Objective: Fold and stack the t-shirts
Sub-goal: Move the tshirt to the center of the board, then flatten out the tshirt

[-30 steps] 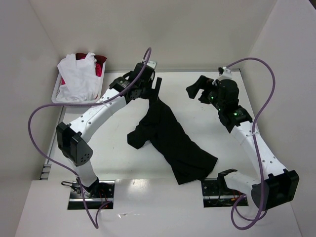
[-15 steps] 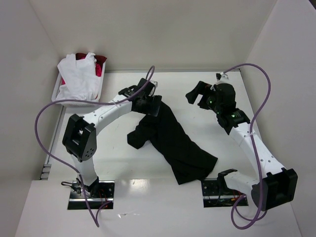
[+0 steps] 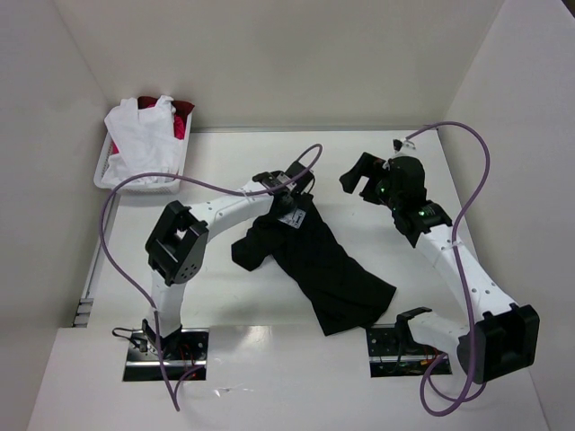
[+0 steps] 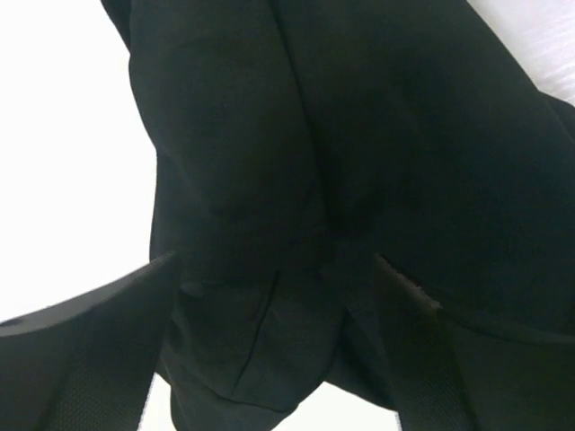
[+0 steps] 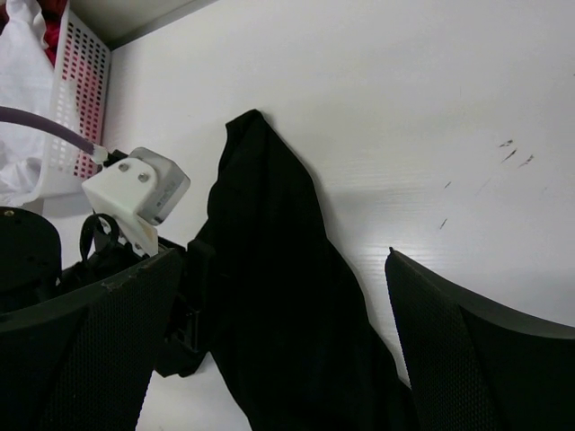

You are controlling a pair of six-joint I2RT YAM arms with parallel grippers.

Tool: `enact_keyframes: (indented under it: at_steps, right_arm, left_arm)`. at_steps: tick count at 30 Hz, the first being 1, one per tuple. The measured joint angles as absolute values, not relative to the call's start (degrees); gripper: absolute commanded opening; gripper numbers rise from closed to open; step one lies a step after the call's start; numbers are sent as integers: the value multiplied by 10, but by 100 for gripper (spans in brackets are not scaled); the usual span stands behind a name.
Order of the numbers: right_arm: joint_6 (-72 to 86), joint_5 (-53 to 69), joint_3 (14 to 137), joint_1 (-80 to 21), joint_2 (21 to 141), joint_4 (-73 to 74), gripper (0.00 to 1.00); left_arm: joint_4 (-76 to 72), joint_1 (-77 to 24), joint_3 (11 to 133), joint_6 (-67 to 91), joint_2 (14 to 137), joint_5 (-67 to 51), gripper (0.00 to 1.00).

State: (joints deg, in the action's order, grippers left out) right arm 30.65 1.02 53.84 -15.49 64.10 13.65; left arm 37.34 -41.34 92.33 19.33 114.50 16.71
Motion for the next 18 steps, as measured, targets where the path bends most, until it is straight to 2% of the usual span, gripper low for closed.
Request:
enact_keyframes:
  at_steps: [2, 8, 18]
  right_arm:
    - [308, 8, 538, -155, 641, 136, 100]
    - [311, 1, 535, -155, 639, 136, 100]
    - [311, -10, 528, -155, 626, 138, 100]
  left_arm:
    - [375, -419, 929, 192, 1150, 182, 83]
    - [377, -419, 939, 182, 1160, 211, 81]
    - [382, -430, 941, 181, 1181, 223, 81]
